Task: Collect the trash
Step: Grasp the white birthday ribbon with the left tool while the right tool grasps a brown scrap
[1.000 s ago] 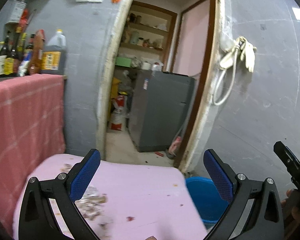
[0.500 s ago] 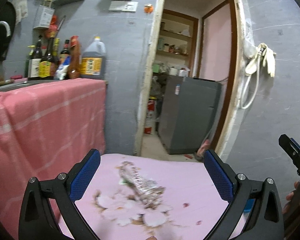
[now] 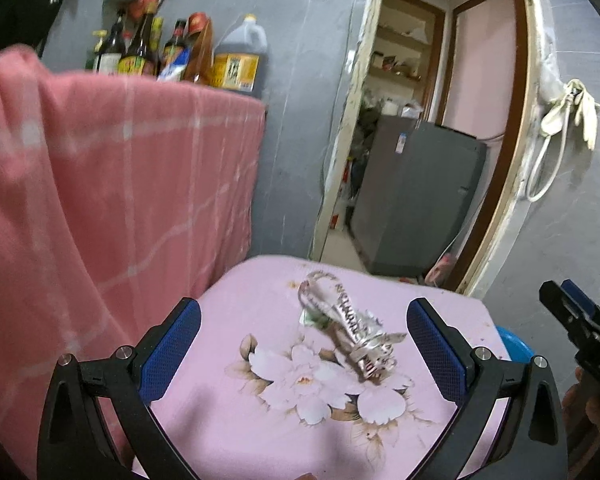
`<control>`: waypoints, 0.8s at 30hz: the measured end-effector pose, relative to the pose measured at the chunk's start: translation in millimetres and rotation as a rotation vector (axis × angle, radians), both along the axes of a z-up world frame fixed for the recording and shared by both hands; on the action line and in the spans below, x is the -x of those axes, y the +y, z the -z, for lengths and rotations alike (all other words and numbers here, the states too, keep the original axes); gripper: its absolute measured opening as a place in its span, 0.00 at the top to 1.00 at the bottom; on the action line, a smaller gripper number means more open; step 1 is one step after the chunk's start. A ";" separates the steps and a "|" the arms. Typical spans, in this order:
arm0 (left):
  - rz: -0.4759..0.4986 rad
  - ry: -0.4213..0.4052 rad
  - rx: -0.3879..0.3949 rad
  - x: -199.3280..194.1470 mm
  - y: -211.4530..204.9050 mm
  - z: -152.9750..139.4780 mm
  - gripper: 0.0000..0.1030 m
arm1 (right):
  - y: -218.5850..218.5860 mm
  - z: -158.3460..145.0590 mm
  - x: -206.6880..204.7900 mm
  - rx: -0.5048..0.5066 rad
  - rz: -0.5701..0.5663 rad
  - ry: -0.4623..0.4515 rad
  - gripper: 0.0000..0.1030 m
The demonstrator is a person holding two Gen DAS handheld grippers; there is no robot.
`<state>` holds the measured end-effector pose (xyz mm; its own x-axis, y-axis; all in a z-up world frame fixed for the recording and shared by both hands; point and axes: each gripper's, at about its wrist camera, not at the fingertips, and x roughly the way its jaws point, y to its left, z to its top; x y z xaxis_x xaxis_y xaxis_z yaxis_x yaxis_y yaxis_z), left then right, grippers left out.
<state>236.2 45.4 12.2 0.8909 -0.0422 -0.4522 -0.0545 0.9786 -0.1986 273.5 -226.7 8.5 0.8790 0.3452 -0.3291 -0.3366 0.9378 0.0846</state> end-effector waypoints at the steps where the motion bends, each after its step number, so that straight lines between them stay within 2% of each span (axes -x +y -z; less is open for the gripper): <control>1: -0.001 0.011 0.007 -2.5 -0.1 3.1 0.02 | 1.9 3.9 -4.0 0.006 -0.003 0.013 0.00; 9: 0.035 0.151 0.076 -43.8 -9.5 27.7 0.02 | 12.6 36.8 -37.5 0.060 -0.048 0.152 0.02; 11: 0.052 0.178 0.097 -52.7 -13.5 31.4 0.02 | 14.2 45.4 -45.8 0.064 -0.065 0.193 0.06; 13: 0.069 0.204 0.116 -62.5 -16.7 36.5 0.03 | 15.5 51.4 -50.6 0.072 -0.070 0.221 0.15; 16: 0.086 0.236 0.137 -72.6 -22.3 43.0 0.04 | 14.4 59.3 -56.5 0.084 -0.073 0.249 0.20; 21: 0.132 0.304 0.163 -91.6 -32.0 56.2 0.27 | 13.2 67.4 -64.7 0.097 -0.075 0.278 0.22; 24: 0.148 0.339 0.173 -101.4 -36.0 63.3 0.34 | 12.4 71.3 -70.4 0.092 -0.078 0.298 0.22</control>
